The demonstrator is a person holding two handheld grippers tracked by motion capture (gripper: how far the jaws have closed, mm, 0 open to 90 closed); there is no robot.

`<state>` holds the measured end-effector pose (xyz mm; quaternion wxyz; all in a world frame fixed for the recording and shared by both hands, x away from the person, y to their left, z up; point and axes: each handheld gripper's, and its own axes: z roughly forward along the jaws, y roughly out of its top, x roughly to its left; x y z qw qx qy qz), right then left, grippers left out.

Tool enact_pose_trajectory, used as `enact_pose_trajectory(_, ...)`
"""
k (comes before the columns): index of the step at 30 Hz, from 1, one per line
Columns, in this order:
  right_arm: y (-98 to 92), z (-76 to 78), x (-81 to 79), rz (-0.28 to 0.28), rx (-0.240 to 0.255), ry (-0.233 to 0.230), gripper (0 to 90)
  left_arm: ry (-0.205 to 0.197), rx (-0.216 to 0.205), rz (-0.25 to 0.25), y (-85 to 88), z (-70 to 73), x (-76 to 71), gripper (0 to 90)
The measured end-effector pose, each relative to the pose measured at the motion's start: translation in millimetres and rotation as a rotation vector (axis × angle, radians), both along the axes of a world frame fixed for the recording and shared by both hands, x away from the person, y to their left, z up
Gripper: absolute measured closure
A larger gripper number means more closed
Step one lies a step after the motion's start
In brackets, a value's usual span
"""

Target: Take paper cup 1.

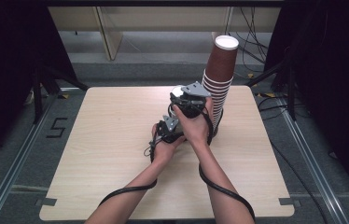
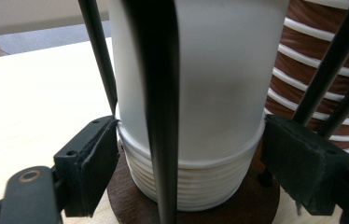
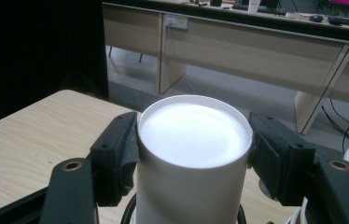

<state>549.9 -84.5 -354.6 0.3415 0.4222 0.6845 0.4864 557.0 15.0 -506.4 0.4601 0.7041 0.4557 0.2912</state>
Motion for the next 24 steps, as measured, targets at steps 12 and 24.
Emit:
enact_pose_trajectory(12, -4.7, 15.4, -9.2, 0.023, 0.042, -0.035, 36.1, -0.005, 0.0, -0.013, 1.8, 0.6, -3.5, 19.1)
enact_pose_trajectory(24, -18.5, 23.0, -25.0, 0.047, 0.08, -0.036, 36.1, -0.033, 0.011, -0.054, 5.4, 6.8, -19.1, 15.4)
